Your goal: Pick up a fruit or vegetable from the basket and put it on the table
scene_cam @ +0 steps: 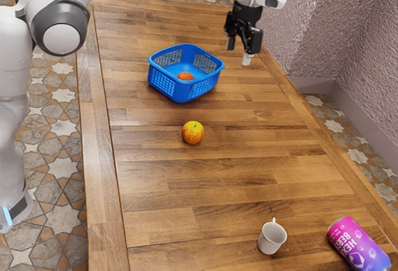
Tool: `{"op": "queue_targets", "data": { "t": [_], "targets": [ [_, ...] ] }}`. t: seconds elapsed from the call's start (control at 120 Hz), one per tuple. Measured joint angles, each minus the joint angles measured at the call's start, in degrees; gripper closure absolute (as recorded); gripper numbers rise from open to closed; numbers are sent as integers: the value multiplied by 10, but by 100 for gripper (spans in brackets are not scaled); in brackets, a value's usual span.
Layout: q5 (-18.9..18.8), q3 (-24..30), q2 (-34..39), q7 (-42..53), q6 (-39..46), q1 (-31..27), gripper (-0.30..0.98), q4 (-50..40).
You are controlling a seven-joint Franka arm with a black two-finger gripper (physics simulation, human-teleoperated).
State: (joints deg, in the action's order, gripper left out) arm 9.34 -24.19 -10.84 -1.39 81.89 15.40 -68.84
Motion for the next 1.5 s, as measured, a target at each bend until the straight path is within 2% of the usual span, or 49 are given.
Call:
{"op": "queue_targets", "data": {
  "t": [0.283, 0.35, 0.408, 0.508, 0.625, 0.842, 1.033, 1.175, 1.5],
  "targets": [
    [-1, -7, 1, -1, 4, -1, 0, 2],
    [-2, -57, 0, -2, 5, 4, 0, 2],
    [-2, -106, -12, -3, 5, -23, 0, -4],
    [0, -131, -41, -3, 9, -66, 0, -6],
    [1, -136, -53, -4, 17, -73, 0, -7],
    [13, -133, -76, -4, 25, -135, 0, -7],
    [22, -131, -95, -3, 28, -164, 0, -9],
    [27, -130, -111, -3, 33, -167, 0, -22],
    [36, -131, -113, -2, 115, -163, 0, -110]
  ]
}}
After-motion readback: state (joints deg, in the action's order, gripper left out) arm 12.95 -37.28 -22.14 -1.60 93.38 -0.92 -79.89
